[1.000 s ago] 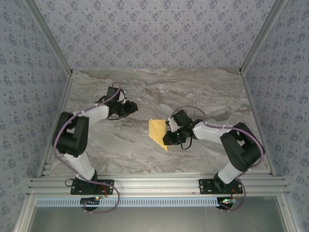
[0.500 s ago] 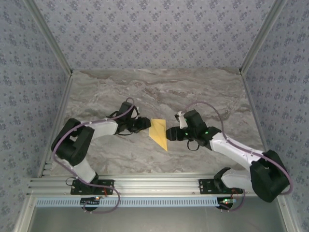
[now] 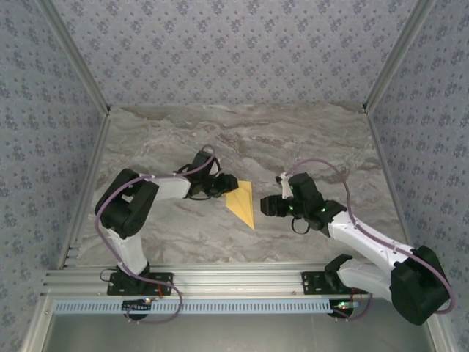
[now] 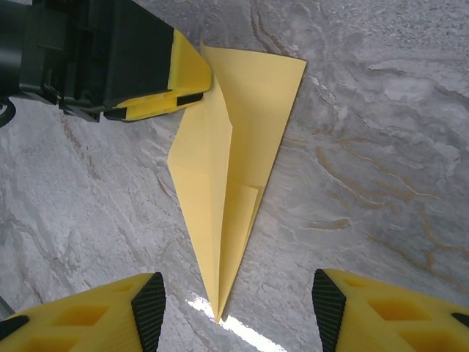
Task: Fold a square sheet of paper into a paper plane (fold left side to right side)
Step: Turn over the paper at the center of the table.
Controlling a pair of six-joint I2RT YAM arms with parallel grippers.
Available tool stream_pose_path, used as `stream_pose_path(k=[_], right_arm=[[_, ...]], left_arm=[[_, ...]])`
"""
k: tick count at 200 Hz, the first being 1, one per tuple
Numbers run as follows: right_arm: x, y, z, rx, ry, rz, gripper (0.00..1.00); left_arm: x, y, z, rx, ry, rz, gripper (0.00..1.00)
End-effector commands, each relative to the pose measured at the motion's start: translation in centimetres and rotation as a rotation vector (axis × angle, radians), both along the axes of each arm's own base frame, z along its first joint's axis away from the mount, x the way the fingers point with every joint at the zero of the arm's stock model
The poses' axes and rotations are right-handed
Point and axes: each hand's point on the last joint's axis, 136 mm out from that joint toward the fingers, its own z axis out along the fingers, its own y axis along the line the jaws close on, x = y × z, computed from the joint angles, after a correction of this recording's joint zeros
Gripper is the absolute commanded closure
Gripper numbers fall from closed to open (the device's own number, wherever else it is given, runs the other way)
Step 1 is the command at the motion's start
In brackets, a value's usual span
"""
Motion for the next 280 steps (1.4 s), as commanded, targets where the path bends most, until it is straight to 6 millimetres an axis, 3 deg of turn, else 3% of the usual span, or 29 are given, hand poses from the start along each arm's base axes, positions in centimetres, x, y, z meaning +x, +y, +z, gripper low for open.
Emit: stream_pose_path(k=[1, 32, 61, 102, 130, 170, 212, 236, 254, 280], right_arm=[[-0.1, -0.7, -0.2, -0.007, 0.007, -0.021, 0.42], [-0.2, -0.7, 0.0, 0.014, 0.013, -0.017, 0.41], [-0.4, -0.4, 0.5, 0.103, 0.032, -0.006, 0.34], [0.0, 0.3, 1.7, 0.349, 0.08, 0.018, 0.17], [0.3, 0.7, 2.5, 0.449, 0.106, 0.055, 0.0], [0.6, 2.1, 4.6, 0.57, 0.097, 0.145, 0.0], [1.1, 3.6, 6.0, 0.647, 0.107, 0.202, 0.0], [1.4, 4.3, 6.5, 0.668, 0.107, 0.216, 0.0], [1.6, 5.0, 7.9, 0.71, 0.081, 0.236, 0.01], [1.8, 6.1, 9.4, 0.733, 0.066, 0.271, 0.18]], left_arm=[[0.5, -1.3, 0.3, -0.02, 0.001, -0.024, 0.6], [0.9, -2.0, -0.2, -0.024, 0.009, -0.032, 0.61], [1.3, -2.8, 1.0, -0.071, -0.016, -0.041, 0.66], [1.8, -3.3, 5.0, -0.142, -0.095, -0.046, 0.87], [1.9, -3.1, 9.0, -0.181, -0.158, -0.042, 0.92], [1.7, -2.9, 15.9, -0.27, -0.239, -0.046, 0.95], [0.9, -3.2, 20.9, -0.368, -0.285, -0.062, 0.95], [0.5, -3.1, 22.8, -0.417, -0.3, -0.063, 0.96], [0.1, -3.2, 23.6, -0.447, -0.301, -0.07, 0.96], [-0.3, -3.2, 23.8, -0.468, -0.293, -0.075, 0.96]])
